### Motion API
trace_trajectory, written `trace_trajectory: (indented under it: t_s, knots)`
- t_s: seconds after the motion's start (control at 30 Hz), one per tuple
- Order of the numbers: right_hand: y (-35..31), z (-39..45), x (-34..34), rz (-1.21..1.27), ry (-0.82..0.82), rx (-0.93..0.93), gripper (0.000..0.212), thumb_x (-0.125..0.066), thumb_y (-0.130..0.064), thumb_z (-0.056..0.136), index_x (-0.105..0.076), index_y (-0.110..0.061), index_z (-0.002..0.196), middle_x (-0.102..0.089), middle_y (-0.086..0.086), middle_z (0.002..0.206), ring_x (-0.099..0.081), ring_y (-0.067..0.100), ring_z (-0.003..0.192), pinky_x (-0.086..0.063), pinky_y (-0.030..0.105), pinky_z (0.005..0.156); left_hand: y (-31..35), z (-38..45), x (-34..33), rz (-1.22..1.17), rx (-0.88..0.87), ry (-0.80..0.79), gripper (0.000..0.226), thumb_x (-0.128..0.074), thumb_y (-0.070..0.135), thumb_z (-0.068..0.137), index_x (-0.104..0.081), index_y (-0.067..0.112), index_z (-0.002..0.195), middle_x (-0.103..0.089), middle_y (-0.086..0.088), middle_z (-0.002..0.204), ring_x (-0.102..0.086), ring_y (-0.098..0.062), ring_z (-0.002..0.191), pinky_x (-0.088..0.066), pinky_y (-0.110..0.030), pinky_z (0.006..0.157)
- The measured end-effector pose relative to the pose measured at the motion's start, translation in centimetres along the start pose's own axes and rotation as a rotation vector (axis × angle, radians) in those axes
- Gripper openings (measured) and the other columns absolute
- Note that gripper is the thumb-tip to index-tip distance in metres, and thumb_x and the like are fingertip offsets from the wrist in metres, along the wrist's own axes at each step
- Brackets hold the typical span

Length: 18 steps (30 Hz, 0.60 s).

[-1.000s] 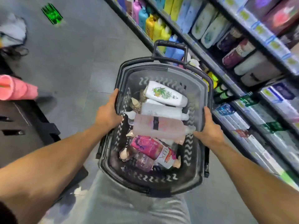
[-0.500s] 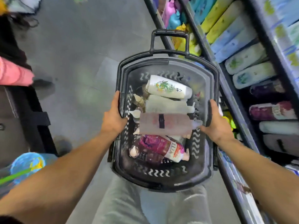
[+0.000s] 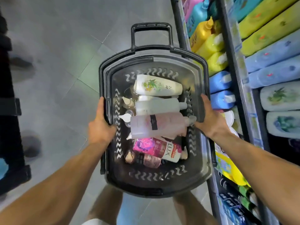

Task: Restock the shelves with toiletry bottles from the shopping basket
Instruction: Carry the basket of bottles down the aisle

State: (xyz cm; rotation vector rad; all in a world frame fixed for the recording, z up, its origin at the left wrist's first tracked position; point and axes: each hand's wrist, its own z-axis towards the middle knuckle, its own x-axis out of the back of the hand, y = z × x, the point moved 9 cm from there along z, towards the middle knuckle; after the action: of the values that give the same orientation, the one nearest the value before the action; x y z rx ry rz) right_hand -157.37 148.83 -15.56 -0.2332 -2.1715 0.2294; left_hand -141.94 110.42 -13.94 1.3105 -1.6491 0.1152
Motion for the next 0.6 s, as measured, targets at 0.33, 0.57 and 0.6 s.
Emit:
trace_trajectory:
  t_s: [0.33, 0.57, 0.6]
  knots:
    - [2.0, 5.2, -0.9, 0.010, -0.017, -0.026, 0.097, -0.065, -0.032, 0.079, 0.004, -0.060, 0.141, -0.065, 0.013, 0.101, -0.063, 0.036, 0.089, -0.055, 0.044, 0.077, -0.4, 2.0, -5.7, -0.058, 0.050, 0.050, 0.097, -0.066, 0.018, 0.083, -0.003, 0.063, 0.142, -0.063, -0.004, 0.079, -0.061, -0.034, 0.072, -0.055, -0.039, 0.078]
    - [2.8, 5.7, -0.7, -0.004, -0.022, 0.009, 0.099, -0.067, -0.028, 0.079, 0.002, -0.057, 0.143, -0.059, 0.006, 0.083, -0.057, 0.031, 0.073, -0.052, 0.040, 0.068, -1.7, 0.3, -8.0, -0.129, 0.114, 0.071, 0.100, -0.068, 0.018, 0.082, -0.002, 0.066, 0.141, -0.053, 0.009, 0.073, -0.056, -0.025, 0.070, -0.046, -0.030, 0.076]
    - [3.0, 5.8, -0.6, -0.005, -0.014, 0.009, 0.100, -0.068, -0.025, 0.079, 0.002, -0.057, 0.143, -0.061, 0.008, 0.083, -0.058, 0.032, 0.073, -0.054, 0.042, 0.068, -1.8, 0.1, -8.3, -0.135, 0.113, 0.073, 0.100, -0.068, 0.020, 0.082, -0.002, 0.066, 0.141, -0.052, 0.011, 0.072, -0.055, -0.024, 0.070, -0.046, -0.030, 0.077]
